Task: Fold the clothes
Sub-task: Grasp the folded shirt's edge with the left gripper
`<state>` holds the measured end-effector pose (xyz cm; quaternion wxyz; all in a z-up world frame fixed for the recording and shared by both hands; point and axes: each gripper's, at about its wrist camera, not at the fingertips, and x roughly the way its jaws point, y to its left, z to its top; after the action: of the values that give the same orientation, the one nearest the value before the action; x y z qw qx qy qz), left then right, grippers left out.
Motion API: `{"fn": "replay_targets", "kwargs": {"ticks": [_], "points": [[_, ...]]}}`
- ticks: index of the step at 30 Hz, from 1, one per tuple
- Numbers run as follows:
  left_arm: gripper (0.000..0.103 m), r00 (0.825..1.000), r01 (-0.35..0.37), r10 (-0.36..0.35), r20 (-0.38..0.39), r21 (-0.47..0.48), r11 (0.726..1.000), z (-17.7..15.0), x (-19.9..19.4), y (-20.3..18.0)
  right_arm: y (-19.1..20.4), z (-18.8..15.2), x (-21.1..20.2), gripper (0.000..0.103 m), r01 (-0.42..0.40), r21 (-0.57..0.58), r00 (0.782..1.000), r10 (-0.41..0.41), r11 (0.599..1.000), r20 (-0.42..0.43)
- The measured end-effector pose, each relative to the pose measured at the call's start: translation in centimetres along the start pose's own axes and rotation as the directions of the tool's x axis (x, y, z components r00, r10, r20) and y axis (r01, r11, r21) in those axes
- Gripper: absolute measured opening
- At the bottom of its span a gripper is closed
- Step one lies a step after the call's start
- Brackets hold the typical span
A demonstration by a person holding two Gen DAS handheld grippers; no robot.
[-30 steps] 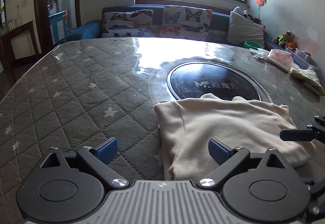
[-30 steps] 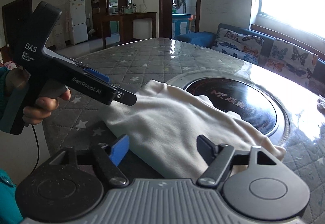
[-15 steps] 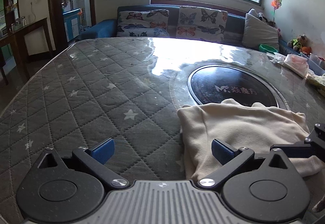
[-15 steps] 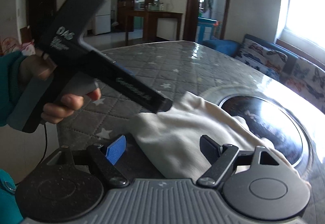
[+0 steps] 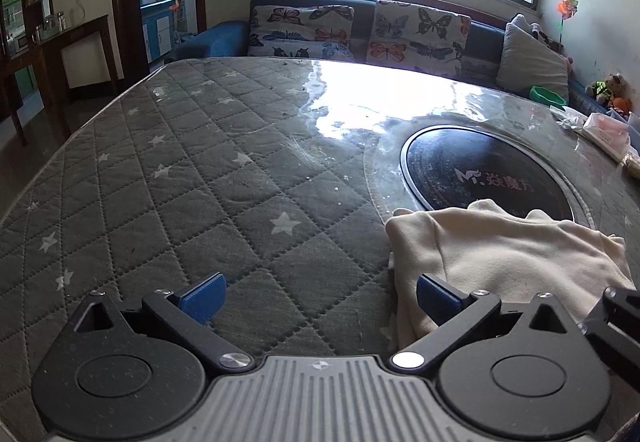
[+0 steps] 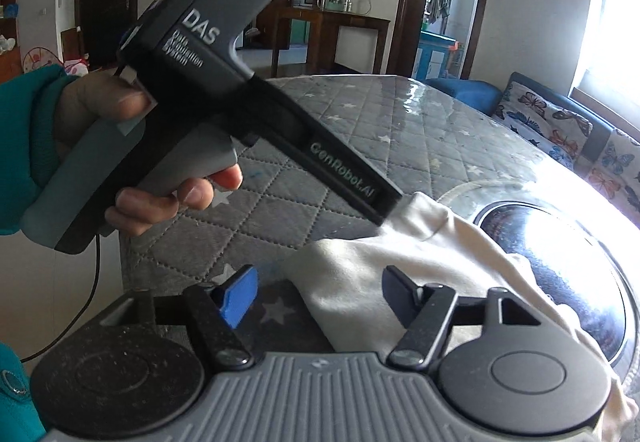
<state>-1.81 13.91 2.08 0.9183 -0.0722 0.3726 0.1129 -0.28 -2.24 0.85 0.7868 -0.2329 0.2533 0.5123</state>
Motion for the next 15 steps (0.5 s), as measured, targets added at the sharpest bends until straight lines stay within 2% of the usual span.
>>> {"fn": "replay_targets", "kwargs": {"ticks": [5, 11, 14, 15], "points": [[0.103, 0.999, 0.019, -0.021, -0.026, -0.079, 0.997, 0.9, 0.3, 1.3, 0.6, 0.2, 0.5, 0.057, 0.021, -0.033, 1.000, -0.021, 0.999, -0.002], [0.103, 0.993, 0.082, -0.095, -0.068, -0.183, 0.980, 1.3, 0.7, 2.2, 1.4, 0.5, 1.4, 0.045, 0.050, -0.076, 0.999, -0.051, 0.996, -0.017], [0.103, 0.988, 0.108, -0.129, -0.083, -0.220, 0.970, 1.3, 0.9, 2.2, 1.5, 0.6, 1.9, 0.034, 0.058, -0.077, 0.998, -0.060, 0.995, -0.017], [0.103, 0.986, 0.120, -0.144, -0.087, -0.234, 0.965, 1.3, 1.0, 2.2, 1.2, 0.6, 1.9, 0.027, 0.058, -0.060, 0.998, -0.058, 0.997, -0.011]]}}
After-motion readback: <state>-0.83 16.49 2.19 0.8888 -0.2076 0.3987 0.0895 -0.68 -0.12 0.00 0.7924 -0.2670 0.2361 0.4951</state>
